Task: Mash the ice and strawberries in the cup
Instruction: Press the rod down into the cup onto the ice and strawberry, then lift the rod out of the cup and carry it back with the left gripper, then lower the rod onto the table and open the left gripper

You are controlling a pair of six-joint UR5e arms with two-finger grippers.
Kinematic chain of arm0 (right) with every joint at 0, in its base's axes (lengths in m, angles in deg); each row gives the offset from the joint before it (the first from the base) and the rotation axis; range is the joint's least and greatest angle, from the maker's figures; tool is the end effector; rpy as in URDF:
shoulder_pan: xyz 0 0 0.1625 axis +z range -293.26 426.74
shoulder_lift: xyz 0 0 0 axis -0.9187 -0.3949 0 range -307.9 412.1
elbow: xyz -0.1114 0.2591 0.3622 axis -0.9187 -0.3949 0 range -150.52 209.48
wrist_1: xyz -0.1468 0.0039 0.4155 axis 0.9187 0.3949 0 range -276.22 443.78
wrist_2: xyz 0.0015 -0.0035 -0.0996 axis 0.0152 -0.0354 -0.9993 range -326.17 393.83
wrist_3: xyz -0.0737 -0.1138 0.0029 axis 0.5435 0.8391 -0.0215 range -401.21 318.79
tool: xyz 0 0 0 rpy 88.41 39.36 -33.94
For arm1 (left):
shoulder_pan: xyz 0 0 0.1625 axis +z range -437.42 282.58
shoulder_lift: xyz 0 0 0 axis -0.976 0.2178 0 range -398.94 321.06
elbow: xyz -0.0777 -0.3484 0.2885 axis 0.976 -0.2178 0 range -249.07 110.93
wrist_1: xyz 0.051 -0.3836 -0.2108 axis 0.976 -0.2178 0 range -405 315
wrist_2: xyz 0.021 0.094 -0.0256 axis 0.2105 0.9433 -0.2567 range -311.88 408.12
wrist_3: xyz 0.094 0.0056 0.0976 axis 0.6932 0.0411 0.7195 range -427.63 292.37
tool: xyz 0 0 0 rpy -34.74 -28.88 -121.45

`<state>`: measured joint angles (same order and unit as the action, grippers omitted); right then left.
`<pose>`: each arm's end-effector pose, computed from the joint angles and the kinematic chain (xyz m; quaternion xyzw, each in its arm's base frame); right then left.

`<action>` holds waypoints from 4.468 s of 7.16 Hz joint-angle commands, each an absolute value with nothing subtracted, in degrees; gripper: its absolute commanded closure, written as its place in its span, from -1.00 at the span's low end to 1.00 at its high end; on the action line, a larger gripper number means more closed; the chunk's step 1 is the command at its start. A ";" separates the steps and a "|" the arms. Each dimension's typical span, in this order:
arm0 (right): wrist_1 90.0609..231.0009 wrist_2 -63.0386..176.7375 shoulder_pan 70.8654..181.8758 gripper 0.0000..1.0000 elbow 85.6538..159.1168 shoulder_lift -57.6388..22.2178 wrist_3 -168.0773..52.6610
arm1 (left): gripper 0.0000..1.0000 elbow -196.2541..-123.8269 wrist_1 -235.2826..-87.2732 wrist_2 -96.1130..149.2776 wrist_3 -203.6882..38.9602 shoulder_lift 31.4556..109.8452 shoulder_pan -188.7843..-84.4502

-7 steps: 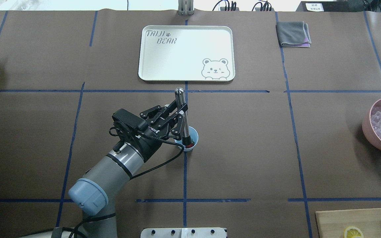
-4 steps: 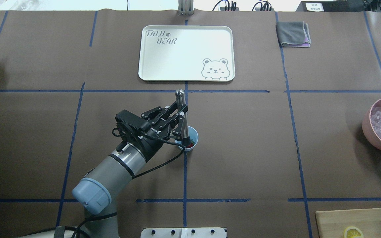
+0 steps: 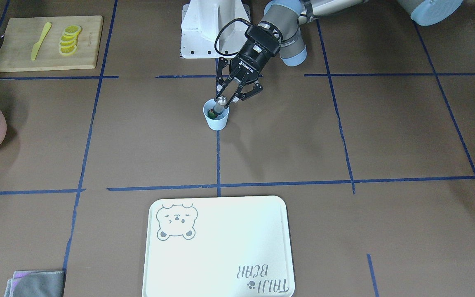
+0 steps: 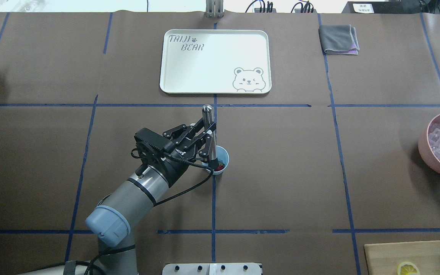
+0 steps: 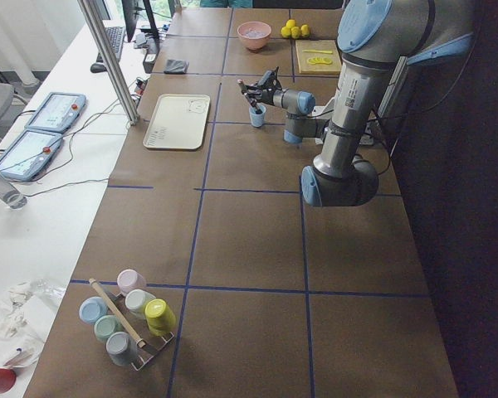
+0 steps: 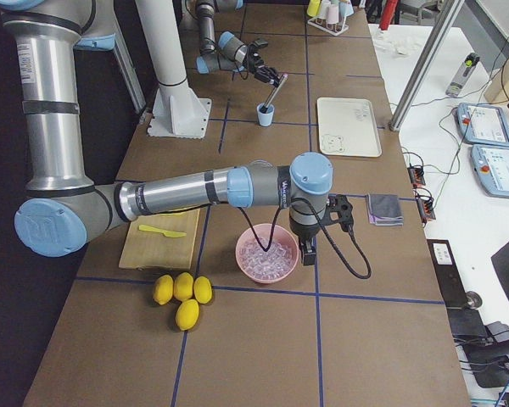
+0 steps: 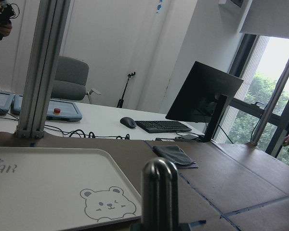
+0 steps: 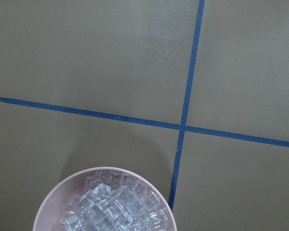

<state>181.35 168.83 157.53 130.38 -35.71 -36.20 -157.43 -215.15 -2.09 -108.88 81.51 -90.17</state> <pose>0.0448 -0.5346 0.6119 0.0638 -0.3795 -0.0524 0.9215 0.6018 -0.3619 0.2276 0.5613 0.5566 -0.0947 0.6051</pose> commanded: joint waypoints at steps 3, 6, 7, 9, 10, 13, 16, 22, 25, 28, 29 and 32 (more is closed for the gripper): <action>181.34 168.83 157.53 -0.99 130.38 -35.71 -36.20 | 1.00 -157.49 -215.07 -2.07 -108.94 81.82 -90.08; 181.34 168.83 157.53 -0.99 130.38 -35.71 -36.28 | 1.00 -163.80 -214.19 -5.12 -107.81 81.73 -92.87; 181.34 168.83 157.53 -0.99 130.38 -35.79 -36.20 | 1.00 -166.69 -213.40 -8.80 -107.45 81.03 -95.41; 181.34 168.74 157.62 -0.99 130.38 -35.79 -36.20 | 1.00 -169.17 -209.29 -14.61 -108.67 80.24 -102.17; 181.34 168.74 157.53 -0.99 130.38 -35.71 -36.28 | 1.00 -169.27 -204.92 -20.38 -114.42 77.45 -107.17; 181.25 168.65 157.53 -0.99 130.81 -35.18 -36.29 | 1.00 -169.00 -190.86 -52.68 -130.53 72.61 -126.14; 181.25 168.65 157.53 -0.99 130.64 -34.92 -38.39 | 1.00 -167.52 -176.35 -84.33 -132.15 64.62 -142.15; 181.25 168.65 157.53 -0.99 130.55 -35.00 -38.39 | 1.00 -157.16 -173.67 -93.31 -106.20 47.89 -147.73; 181.17 168.65 157.53 -0.99 130.55 -35.18 -38.39 | 1.00 -152.49 -172.62 -86.72 -98.77 48.15 -145.80; 181.17 168.74 157.53 -0.99 130.73 -35.27 -38.39 | 1.00 -148.80 -172.62 -83.81 -95.41 48.33 -145.98; 181.25 168.65 157.53 -0.99 130.82 -35.27 -38.39 | 1.00 -148.44 -172.70 -83.81 -95.41 48.33 -146.06; 181.17 168.74 157.53 -0.99 130.90 -35.09 -38.39 | 0.37 -148.26 -172.79 -83.63 -95.76 48.42 -145.98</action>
<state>181.18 168.73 157.53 130.88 -35.14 -38.40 -148.39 -172.72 -83.72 -95.56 48.45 -145.99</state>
